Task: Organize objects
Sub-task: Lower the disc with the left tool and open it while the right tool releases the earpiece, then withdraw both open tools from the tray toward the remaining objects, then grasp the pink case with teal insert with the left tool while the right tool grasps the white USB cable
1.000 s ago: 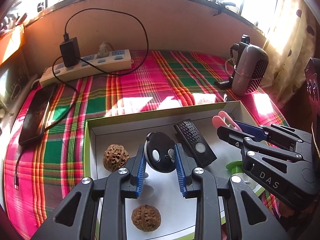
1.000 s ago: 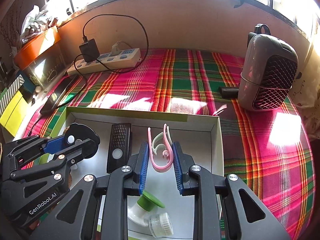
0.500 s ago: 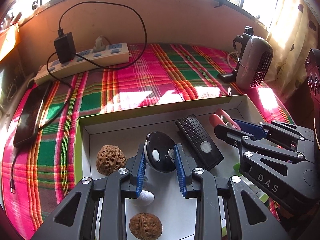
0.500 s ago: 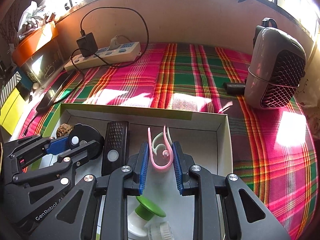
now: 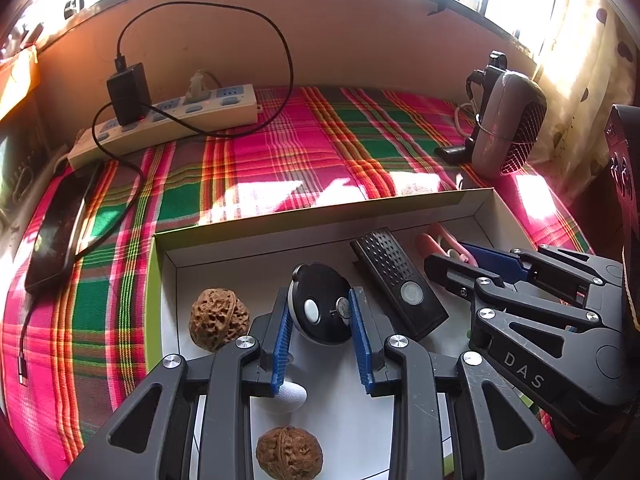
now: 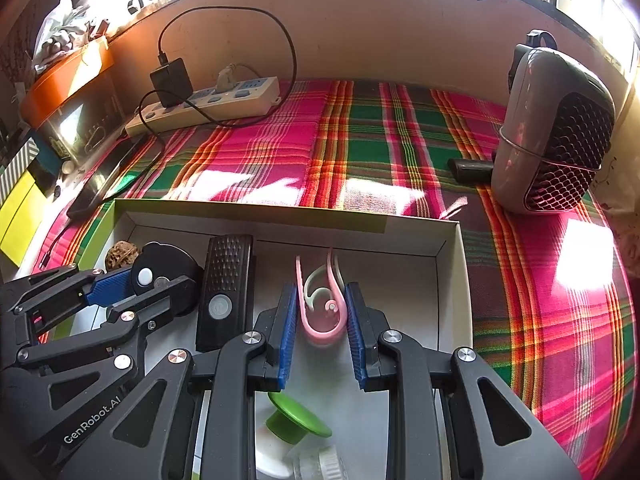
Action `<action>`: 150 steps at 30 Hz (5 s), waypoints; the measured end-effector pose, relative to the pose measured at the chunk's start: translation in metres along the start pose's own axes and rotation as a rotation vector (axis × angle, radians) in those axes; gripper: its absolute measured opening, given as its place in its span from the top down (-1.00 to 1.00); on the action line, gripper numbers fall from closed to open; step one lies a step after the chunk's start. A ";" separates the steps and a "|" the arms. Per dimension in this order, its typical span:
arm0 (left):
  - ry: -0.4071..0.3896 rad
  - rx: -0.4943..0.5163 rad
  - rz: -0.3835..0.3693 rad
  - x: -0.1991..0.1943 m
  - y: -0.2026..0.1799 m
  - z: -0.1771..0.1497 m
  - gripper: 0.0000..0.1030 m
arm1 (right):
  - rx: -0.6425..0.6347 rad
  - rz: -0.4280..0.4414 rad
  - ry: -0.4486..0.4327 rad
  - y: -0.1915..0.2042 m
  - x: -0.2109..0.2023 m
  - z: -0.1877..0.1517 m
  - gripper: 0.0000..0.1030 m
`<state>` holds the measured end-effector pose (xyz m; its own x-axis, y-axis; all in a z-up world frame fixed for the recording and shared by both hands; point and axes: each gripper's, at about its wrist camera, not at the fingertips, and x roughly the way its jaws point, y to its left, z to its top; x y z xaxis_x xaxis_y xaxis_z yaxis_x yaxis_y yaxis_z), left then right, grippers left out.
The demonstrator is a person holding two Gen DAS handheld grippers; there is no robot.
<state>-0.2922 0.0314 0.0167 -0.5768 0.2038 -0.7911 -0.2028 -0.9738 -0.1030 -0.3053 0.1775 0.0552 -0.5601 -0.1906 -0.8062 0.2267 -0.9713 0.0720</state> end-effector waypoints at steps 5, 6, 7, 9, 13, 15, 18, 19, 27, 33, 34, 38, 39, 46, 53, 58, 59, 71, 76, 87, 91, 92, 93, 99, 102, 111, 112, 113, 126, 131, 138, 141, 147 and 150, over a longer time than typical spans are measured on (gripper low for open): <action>0.004 0.004 0.006 0.001 -0.001 -0.001 0.49 | -0.001 -0.003 -0.001 0.000 0.000 0.000 0.52; 0.005 0.002 0.006 0.001 -0.001 -0.001 0.49 | -0.002 -0.004 -0.001 0.000 0.000 0.000 0.52; 0.005 0.004 0.007 0.001 -0.001 -0.001 0.49 | -0.004 -0.006 -0.001 0.001 0.000 0.000 0.52; 0.004 0.003 0.007 0.001 -0.001 -0.002 0.49 | -0.005 -0.007 -0.002 0.001 0.000 0.000 0.52; 0.005 0.002 0.012 0.001 -0.001 -0.002 0.49 | -0.001 -0.012 -0.004 0.001 0.000 0.000 0.52; 0.005 0.002 0.013 0.001 -0.001 -0.002 0.49 | -0.001 -0.016 -0.004 0.001 0.000 0.000 0.52; 0.005 0.000 0.016 0.001 -0.001 -0.002 0.48 | -0.001 -0.024 -0.002 0.001 0.000 0.000 0.52; 0.005 -0.001 0.017 0.000 0.000 -0.001 0.48 | -0.002 -0.027 -0.002 0.001 0.000 0.000 0.52; 0.005 -0.010 0.034 -0.001 0.002 -0.001 0.43 | 0.002 -0.031 -0.004 0.001 0.001 0.000 0.41; 0.004 -0.010 0.037 -0.003 0.002 -0.002 0.41 | 0.002 -0.039 -0.017 0.002 -0.002 0.000 0.18; 0.002 -0.011 0.037 -0.003 0.002 -0.002 0.40 | 0.005 -0.041 -0.018 0.002 -0.003 0.000 0.18; -0.006 -0.017 0.038 -0.007 0.002 -0.003 0.39 | 0.010 -0.043 -0.027 0.001 -0.007 -0.001 0.18; -0.008 -0.017 0.037 -0.009 0.002 -0.003 0.39 | 0.011 -0.042 -0.030 0.002 -0.009 -0.001 0.18; -0.025 -0.015 0.039 -0.021 0.000 -0.007 0.39 | 0.020 -0.041 -0.053 0.006 -0.021 -0.005 0.18; -0.052 -0.025 0.038 -0.039 -0.001 -0.014 0.38 | 0.018 -0.045 -0.080 0.010 -0.038 -0.010 0.17; -0.069 -0.024 0.032 -0.052 -0.004 -0.022 0.38 | 0.029 -0.039 -0.098 0.012 -0.049 -0.018 0.17; -0.073 -0.026 0.032 -0.054 -0.004 -0.023 0.38 | 0.028 -0.041 -0.099 0.012 -0.051 -0.020 0.17; -0.109 -0.016 0.046 -0.080 -0.012 -0.044 0.38 | 0.044 -0.044 -0.123 0.013 -0.073 -0.040 0.17; -0.120 -0.005 0.046 -0.088 -0.017 -0.053 0.38 | 0.055 -0.041 -0.128 0.013 -0.081 -0.049 0.17; -0.127 0.014 0.048 -0.099 -0.024 -0.080 0.38 | 0.075 -0.061 -0.133 0.009 -0.094 -0.073 0.17; -0.123 0.026 0.024 -0.101 -0.028 -0.086 0.38 | 0.073 -0.076 -0.132 0.008 -0.097 -0.081 0.17; -0.119 0.025 0.020 -0.100 -0.028 -0.087 0.38 | 0.074 -0.079 -0.131 0.007 -0.098 -0.083 0.17; -0.116 0.026 0.021 -0.100 -0.028 -0.089 0.38 | 0.078 -0.081 -0.131 0.006 -0.099 -0.085 0.17; -0.110 0.023 0.004 -0.101 -0.025 -0.099 0.38 | 0.095 -0.095 -0.115 0.001 -0.101 -0.098 0.17; -0.102 0.011 -0.006 -0.101 -0.021 -0.103 0.38 | 0.101 -0.104 -0.108 0.000 -0.103 -0.104 0.16; -0.084 -0.011 -0.053 -0.099 -0.008 -0.114 0.38 | 0.136 -0.115 -0.087 -0.002 -0.101 -0.116 -0.11; -0.081 -0.016 -0.054 -0.099 -0.007 -0.115 0.38 | 0.138 -0.111 -0.083 0.000 -0.100 -0.116 -0.11; -0.080 -0.020 -0.053 -0.098 -0.005 -0.116 0.38 | 0.139 -0.110 -0.081 0.002 -0.098 -0.115 -0.11; -0.072 -0.029 -0.079 -0.100 0.000 -0.121 0.38 | 0.217 -0.181 -0.067 0.012 -0.083 -0.106 -0.11; -0.070 -0.030 -0.089 -0.100 0.001 -0.121 0.38 | 0.204 -0.212 -0.044 0.016 -0.077 -0.106 -0.11; -0.063 -0.023 -0.104 -0.097 -0.001 -0.121 0.38 | 0.264 -0.257 -0.052 -0.001 -0.091 -0.115 -0.11; -0.062 -0.020 -0.106 -0.098 -0.002 -0.121 0.38 | 0.283 -0.285 -0.043 -0.009 -0.096 -0.122 -0.12; -0.058 -0.013 -0.109 -0.097 -0.005 -0.121 0.38 | 0.307 -0.326 -0.025 -0.022 -0.104 -0.138 -0.11; -0.053 -0.006 -0.109 -0.095 -0.007 -0.121 0.38 | 0.324 -0.313 -0.053 -0.025 -0.110 -0.139 -0.11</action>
<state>-0.1398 0.0060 0.0198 -0.5925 0.3133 -0.7422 -0.2618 -0.9462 -0.1903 -0.1389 0.2422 0.0608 -0.6041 0.1208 -0.7877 -0.2168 -0.9761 0.0165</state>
